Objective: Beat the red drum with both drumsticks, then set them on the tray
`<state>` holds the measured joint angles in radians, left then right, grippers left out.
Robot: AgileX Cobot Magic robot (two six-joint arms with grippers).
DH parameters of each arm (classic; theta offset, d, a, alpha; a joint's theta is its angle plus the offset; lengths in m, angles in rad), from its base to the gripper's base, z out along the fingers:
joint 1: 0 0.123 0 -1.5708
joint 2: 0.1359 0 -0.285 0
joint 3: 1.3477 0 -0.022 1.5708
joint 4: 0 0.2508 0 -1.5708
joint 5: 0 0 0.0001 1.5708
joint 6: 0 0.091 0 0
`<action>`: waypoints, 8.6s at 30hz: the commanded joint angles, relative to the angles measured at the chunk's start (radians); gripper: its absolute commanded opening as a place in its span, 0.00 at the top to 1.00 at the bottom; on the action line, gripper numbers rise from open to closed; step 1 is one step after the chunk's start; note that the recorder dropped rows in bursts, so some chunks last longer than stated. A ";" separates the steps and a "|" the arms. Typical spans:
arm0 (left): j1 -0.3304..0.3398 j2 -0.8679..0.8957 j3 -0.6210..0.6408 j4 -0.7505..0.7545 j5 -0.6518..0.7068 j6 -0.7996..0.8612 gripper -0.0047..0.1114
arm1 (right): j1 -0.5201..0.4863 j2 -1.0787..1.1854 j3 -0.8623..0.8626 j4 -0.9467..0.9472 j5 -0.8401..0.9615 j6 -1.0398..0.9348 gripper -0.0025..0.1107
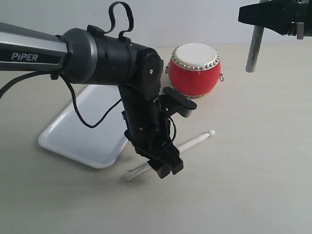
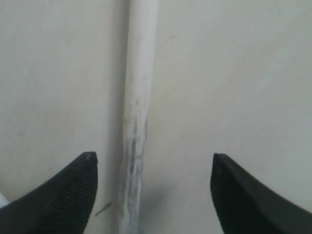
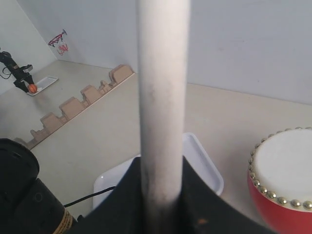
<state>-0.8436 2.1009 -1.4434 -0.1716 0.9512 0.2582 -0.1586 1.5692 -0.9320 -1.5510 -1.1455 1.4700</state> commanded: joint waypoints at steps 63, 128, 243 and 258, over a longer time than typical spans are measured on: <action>0.239 -0.252 -0.106 0.097 -0.049 -0.009 0.96 | 0.077 -0.019 -0.343 -0.193 0.593 0.000 0.98; 0.237 -0.099 -0.325 0.053 0.236 0.155 0.96 | 0.356 0.270 -0.534 1.713 2.367 -2.022 0.98; 0.301 0.036 -0.615 -0.030 0.270 0.100 0.96 | 0.356 0.462 -0.732 1.798 2.367 -1.801 0.98; 0.231 0.300 -0.615 -0.003 0.270 0.100 0.96 | 0.356 0.192 -0.732 1.796 2.367 -1.801 0.98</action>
<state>-0.6003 2.3913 -2.0581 -0.2041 1.2224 0.3641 0.1971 1.7822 -1.6653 0.2469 1.2243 -0.3237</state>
